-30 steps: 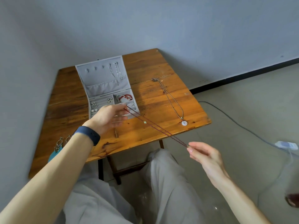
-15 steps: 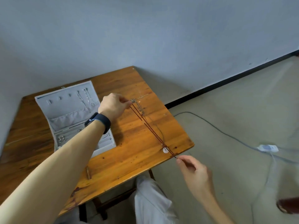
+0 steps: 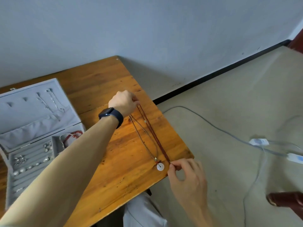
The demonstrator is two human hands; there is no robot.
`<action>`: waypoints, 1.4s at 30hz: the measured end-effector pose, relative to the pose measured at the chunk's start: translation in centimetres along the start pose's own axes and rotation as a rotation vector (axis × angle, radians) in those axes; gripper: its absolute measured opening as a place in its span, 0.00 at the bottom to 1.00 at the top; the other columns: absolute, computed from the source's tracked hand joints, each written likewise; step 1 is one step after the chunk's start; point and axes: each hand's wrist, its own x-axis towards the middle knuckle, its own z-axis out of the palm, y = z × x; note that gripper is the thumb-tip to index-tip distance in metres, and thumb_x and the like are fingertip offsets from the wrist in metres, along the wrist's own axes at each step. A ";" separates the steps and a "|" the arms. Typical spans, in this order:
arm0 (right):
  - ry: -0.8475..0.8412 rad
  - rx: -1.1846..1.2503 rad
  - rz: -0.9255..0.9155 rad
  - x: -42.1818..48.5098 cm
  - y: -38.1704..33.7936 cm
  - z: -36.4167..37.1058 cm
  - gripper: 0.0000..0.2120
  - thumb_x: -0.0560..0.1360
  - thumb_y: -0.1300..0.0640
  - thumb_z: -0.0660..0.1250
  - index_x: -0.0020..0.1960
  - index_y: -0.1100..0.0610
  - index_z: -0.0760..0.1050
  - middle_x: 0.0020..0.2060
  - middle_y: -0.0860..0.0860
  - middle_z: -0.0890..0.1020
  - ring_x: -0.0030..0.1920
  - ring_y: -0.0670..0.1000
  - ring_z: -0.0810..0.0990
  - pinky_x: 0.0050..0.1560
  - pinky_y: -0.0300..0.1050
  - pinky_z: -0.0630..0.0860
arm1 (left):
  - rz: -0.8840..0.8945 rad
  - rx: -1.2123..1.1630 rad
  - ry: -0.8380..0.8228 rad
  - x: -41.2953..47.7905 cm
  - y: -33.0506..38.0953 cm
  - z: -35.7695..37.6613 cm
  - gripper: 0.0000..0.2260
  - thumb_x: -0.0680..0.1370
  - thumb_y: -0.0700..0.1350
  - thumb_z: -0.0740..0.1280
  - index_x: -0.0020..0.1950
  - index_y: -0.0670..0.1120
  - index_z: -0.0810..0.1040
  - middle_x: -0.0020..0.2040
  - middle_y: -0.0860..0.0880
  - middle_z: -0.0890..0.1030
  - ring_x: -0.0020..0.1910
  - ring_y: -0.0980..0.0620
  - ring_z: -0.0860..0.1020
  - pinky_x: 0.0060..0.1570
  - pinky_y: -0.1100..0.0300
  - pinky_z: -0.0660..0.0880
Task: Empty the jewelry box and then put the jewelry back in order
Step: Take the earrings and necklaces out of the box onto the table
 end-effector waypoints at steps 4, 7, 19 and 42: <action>0.024 -0.016 -0.041 0.1 0.2 0.3 0.03 0.71 0.54 0.70 0.39 0.50 0.78 0.36 0.42 0.77 0.40 0.48 0.70 0.37 0.38 0.69 | 0.046 0.184 -0.022 0.3 -0.3 1.3 0.10 0.81 0.53 0.66 0.58 0.51 0.83 0.52 0.46 0.83 0.47 0.42 0.81 0.47 0.48 0.81; 0.013 0.010 -0.068 -0.2 0.0 0.3 0.04 0.72 0.53 0.67 0.39 0.51 0.77 0.35 0.43 0.76 0.39 0.48 0.70 0.36 0.39 0.68 | 0.056 0.191 -0.018 0.6 -0.9 1.2 0.08 0.80 0.49 0.67 0.56 0.52 0.84 0.51 0.46 0.84 0.47 0.42 0.81 0.44 0.51 0.80; -0.069 0.084 0.053 -0.1 -0.5 0.1 0.09 0.71 0.59 0.74 0.42 0.48 0.76 0.38 0.40 0.76 0.43 0.47 0.73 0.40 0.42 0.72 | 0.094 0.292 0.036 -0.2 -1.0 1.1 0.10 0.80 0.45 0.63 0.55 0.50 0.83 0.52 0.45 0.82 0.42 0.42 0.77 0.42 0.54 0.71; -0.360 -0.047 -0.527 2.2 -8.3 -1.4 0.10 0.78 0.54 0.67 0.58 0.51 0.81 0.56 0.44 0.83 0.59 0.47 0.77 0.58 0.40 0.74 | -0.074 0.157 0.142 -20.8 -6.0 -2.9 0.17 0.80 0.53 0.59 0.68 0.55 0.75 0.64 0.48 0.79 0.63 0.45 0.75 0.61 0.48 0.72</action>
